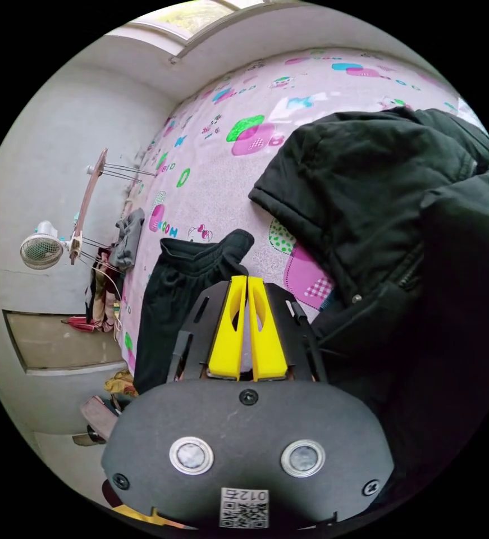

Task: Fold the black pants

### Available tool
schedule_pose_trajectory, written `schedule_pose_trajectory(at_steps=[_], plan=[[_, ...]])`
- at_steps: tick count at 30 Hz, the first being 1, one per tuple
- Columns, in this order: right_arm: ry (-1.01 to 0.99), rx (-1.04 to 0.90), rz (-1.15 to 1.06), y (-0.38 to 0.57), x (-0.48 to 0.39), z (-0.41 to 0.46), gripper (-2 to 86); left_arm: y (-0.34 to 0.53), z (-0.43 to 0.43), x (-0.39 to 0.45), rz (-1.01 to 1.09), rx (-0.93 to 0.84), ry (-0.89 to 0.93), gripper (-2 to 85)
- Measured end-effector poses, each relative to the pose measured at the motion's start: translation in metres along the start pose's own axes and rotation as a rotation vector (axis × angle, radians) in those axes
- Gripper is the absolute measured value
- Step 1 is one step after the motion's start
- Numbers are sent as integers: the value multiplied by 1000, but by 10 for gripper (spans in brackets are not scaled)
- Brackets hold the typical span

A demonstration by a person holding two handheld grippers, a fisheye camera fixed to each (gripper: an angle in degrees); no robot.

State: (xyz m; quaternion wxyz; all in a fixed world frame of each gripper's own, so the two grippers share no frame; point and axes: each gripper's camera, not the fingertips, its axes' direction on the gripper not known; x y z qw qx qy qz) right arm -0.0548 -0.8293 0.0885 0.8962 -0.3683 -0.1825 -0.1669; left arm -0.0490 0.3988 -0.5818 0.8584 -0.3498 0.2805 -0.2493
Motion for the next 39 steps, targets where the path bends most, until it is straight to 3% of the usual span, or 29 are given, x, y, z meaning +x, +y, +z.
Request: schedule_pose_trajectory(at_steps=[13,26,34,39], plan=[[52,33,-29,15,-96,-48,0,59,-102,-147,10,232,11,-1],[136,39,-24,21,-214,-42,1,22,-157,-338,11,199,162,-2],[198,-30,-63,-17,-324,36,0,-42,-211,-508,-61,207,314,-1],[240,-147,-79,-37,-387,150,1,-91,-212,-589,-153,122,331,-1]])
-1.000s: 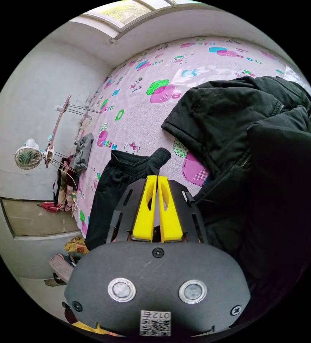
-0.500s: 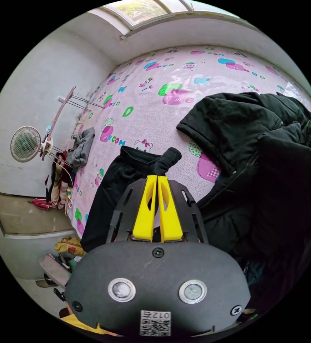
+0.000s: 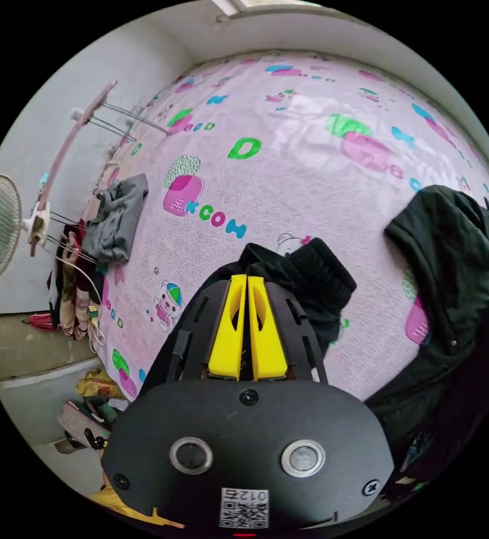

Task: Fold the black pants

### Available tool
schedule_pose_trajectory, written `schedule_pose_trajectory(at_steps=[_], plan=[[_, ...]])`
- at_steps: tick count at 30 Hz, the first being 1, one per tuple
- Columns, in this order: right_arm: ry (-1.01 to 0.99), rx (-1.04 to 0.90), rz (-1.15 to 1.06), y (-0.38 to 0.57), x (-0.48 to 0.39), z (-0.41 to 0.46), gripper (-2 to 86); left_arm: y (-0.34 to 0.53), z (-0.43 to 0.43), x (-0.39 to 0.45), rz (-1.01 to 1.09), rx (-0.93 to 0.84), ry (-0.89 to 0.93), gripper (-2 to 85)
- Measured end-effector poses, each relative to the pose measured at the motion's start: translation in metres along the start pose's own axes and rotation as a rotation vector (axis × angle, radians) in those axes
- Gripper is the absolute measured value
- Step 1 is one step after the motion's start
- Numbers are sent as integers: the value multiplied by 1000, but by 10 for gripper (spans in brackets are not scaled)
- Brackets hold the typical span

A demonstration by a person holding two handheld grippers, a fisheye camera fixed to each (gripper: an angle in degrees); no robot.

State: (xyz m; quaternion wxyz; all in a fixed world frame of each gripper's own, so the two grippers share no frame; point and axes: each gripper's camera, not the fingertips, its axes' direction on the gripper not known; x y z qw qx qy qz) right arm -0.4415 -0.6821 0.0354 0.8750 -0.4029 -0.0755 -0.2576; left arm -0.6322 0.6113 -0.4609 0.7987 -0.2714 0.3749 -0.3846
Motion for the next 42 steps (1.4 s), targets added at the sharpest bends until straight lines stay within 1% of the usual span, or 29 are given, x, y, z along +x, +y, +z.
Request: schedule_pose_trajectory(at_steps=[2,6,10,12,14,16,17,19,20,21,22,23,25,26,28,29,30,31,32,34,35,37,38,40,42], plan=[[36,-28,-14,-4,-22,28,2,-24,-3,-17,-24,-23,-9,-1],[207,-35,-86,4,-56,65,9,-71,-4,-36,-85,-69,-23,0],[245,16,-159,23,-69,61,23,-104,6,-32,-124,-105,-33,0],[317,84,-209,45,-72,45,34,-116,10,-28,-158,-107,-56,0],[344,108,-259,68,-72,34,41,-128,13,-23,-198,-99,-78,1],[299,86,-323,99,-70,29,46,-137,15,-13,-279,-62,-213,2],[274,65,-350,125,-67,30,47,-137,15,-12,-316,-46,-252,2],[238,38,-384,169,-61,35,42,-131,8,0,-451,74,-364,3],[224,28,-397,200,-56,40,36,-129,6,6,-478,117,-390,3],[210,24,-407,231,-51,45,31,-126,1,23,-510,204,-442,4],[206,28,-413,247,-49,47,29,-126,-3,47,-502,280,-502,4],[205,46,-424,277,-46,52,25,-128,-4,62,-488,312,-538,4],[197,93,-444,322,-43,59,18,-155,6,136,-328,386,-657,5],[180,147,-453,351,-43,63,15,-166,12,156,-269,396,-667,5],[167,241,-480,394,-47,66,9,-224,51,238,-17,383,-644,5],[214,346,-516,424,-54,67,7,-241,64,260,53,365,-641,5],[306,459,-540,454,-60,71,5,-276,92,303,192,326,-649,5],[351,512,-529,467,-62,74,4,-313,121,346,317,290,-658,5],[401,602,-483,489,-63,82,4,-332,135,366,377,270,-652,5],[333,546,-460,504,-58,99,3,-411,190,443,563,211,-635,5],[270,467,-441,509,-52,114,4,-431,204,462,598,199,-641,5],[221,412,-397,517,-42,135,6,-509,257,534,711,174,-699,4],[195,393,-375,520,-37,148,9,-528,270,551,728,165,-711,4],[174,382,-350,523,-31,166,17,-600,323,611,787,107,-736,4],[148,374,-354,520,-27,189,37,-648,364,645,800,40,-775,4]])
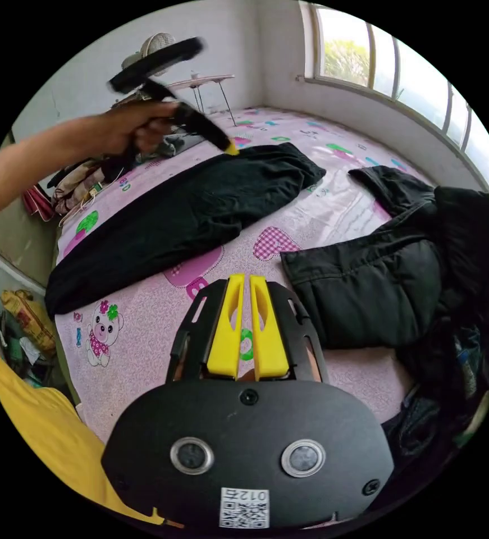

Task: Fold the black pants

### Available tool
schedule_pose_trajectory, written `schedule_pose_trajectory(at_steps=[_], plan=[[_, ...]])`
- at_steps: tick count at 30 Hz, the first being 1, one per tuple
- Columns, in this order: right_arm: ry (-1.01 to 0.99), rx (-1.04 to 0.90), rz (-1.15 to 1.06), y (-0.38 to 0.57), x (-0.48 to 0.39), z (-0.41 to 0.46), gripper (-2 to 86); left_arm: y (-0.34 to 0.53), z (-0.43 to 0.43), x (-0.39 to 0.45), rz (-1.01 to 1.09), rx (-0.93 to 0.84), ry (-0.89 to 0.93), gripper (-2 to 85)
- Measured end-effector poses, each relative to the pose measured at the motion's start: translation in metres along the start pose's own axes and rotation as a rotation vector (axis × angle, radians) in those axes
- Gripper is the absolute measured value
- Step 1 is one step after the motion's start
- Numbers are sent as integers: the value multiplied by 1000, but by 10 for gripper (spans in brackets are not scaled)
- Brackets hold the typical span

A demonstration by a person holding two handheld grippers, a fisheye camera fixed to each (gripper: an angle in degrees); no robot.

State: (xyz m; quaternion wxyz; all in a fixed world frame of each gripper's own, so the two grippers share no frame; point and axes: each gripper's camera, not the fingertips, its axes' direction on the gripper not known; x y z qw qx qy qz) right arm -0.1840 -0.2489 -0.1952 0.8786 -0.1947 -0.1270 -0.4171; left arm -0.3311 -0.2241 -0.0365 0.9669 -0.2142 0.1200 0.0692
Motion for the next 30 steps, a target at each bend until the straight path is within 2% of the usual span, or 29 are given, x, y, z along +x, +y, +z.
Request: schedule_pose_trajectory(at_steps=[2,4,6,9,18,22,27,30], plan=[[-17,-13,-40,1,-2,17,63,-54,26,10,33,-75,-25,4],[-15,-16,-130,1,-9,33,75,-110,55,23,93,-182,-149,4],[33,13,-265,3,-22,50,81,-141,70,27,103,-240,-195,4],[1,22,-360,4,-30,70,84,-183,87,27,83,-312,-203,4],[-36,53,-331,4,-40,98,68,-289,95,33,113,-424,-89,4],[-21,-62,-343,8,-45,118,25,-323,95,39,113,-434,-72,3],[-72,20,-310,42,-46,100,7,-351,92,44,90,-406,-68,3],[24,29,-284,45,-47,104,16,-365,91,47,95,-396,-63,4]])
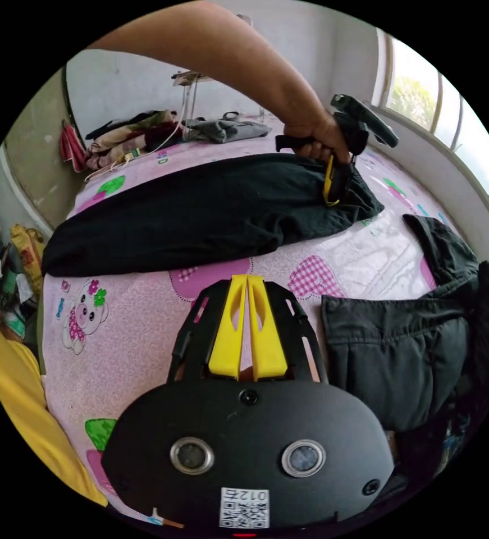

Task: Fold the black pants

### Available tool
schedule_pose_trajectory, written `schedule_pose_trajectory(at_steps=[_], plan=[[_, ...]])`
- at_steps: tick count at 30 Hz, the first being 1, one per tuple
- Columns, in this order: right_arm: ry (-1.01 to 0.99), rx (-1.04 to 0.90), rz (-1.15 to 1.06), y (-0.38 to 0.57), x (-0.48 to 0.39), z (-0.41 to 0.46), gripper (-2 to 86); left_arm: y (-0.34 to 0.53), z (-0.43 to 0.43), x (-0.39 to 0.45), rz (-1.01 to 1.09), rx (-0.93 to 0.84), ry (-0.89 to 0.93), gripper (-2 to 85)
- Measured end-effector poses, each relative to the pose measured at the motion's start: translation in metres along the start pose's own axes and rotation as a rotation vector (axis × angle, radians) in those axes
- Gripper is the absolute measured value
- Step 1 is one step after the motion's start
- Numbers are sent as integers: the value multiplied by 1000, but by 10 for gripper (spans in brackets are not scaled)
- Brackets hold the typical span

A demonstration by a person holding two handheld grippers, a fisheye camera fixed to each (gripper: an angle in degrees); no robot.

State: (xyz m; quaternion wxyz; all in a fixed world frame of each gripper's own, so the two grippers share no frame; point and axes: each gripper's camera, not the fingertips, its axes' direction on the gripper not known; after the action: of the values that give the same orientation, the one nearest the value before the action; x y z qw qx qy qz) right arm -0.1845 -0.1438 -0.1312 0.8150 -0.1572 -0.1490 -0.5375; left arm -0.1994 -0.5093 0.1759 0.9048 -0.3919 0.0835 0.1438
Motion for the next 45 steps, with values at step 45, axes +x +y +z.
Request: schedule_pose_trajectory(at_steps=[45], plan=[[-135,-23,324,-67,167,8,0,289,13,92,-194,342,89,3]])
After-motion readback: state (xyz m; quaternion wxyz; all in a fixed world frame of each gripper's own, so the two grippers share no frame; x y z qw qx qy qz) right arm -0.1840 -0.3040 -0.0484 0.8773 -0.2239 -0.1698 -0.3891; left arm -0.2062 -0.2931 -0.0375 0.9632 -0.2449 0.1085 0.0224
